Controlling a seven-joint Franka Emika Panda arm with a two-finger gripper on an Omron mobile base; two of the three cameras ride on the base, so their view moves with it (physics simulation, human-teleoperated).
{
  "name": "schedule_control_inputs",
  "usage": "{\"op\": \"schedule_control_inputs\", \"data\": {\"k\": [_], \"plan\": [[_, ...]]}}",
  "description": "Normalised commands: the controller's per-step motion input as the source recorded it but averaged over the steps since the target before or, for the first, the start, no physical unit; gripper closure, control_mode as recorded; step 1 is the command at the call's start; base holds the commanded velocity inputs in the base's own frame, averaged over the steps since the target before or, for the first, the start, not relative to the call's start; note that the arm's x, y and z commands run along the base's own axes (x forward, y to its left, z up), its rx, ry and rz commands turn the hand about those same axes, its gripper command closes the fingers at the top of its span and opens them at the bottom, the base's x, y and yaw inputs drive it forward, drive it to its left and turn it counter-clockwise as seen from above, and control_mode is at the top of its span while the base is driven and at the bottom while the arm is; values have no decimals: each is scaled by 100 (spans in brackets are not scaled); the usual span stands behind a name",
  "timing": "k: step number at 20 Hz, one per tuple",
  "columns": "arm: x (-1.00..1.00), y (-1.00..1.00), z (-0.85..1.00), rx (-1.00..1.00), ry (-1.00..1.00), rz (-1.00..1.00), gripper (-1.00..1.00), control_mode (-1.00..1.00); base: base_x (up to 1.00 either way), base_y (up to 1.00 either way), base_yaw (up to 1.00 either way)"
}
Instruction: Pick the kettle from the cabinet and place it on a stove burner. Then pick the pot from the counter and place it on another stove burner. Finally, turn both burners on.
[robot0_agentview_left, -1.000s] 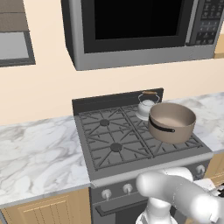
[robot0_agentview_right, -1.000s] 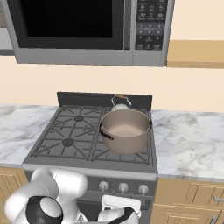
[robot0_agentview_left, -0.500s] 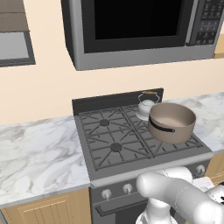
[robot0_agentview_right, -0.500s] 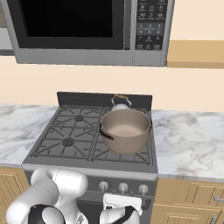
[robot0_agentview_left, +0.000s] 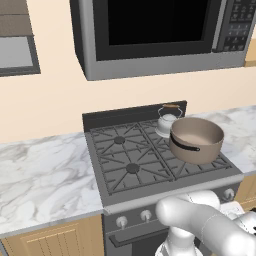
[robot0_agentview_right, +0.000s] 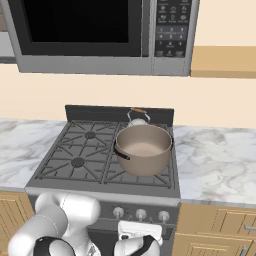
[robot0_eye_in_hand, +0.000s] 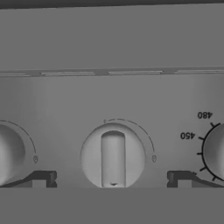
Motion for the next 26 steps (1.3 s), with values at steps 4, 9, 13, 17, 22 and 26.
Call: {"op": "schedule_control_inputs", "data": {"k": [4, 9, 13, 17, 22, 26], "plan": [[9, 0, 0, 0, -2, 3, -100, -100, 0, 0, 0], [11, 0, -1, 0, -1, 3, -100, -100, 0, 0, 0], [4, 0, -10, 0, -2, 2, -100, -100, 0, 0, 0], [0, 0, -14, 0, -2, 0, -100, -100, 0, 0, 0], [8, 0, -5, 0, -2, 1, 100, -100, 0, 0, 0], [8, 0, 0, 0, -3, 2, 100, -100, 0, 0, 0]]}}
